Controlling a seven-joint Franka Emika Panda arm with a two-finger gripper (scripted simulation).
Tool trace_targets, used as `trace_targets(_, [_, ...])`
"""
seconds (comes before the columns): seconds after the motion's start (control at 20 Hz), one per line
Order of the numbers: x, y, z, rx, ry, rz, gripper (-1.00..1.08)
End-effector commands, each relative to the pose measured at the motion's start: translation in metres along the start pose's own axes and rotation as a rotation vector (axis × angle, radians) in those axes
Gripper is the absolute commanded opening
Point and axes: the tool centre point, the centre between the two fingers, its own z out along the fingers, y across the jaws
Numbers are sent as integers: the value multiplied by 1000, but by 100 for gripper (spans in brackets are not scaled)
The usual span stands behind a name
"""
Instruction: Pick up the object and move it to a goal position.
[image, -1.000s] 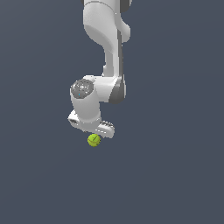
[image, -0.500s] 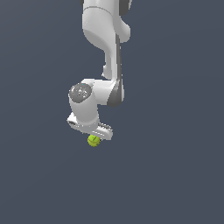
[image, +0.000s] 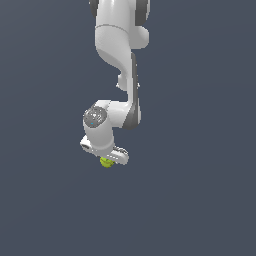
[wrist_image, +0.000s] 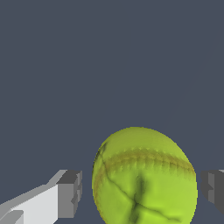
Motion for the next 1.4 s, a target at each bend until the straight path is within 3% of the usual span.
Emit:
trace_targets(0.0, [1, 0, 5, 0, 2, 1, 100])
trace_targets(0.1, [2, 0, 5, 0, 2, 1, 100])
trace_targets(0.15, [2, 0, 5, 0, 2, 1, -100])
trace_targets(0.85, [4, 0, 1, 0, 7, 11, -100])
trace_targets(1.35, [33, 3, -40, -7, 74, 137, -100])
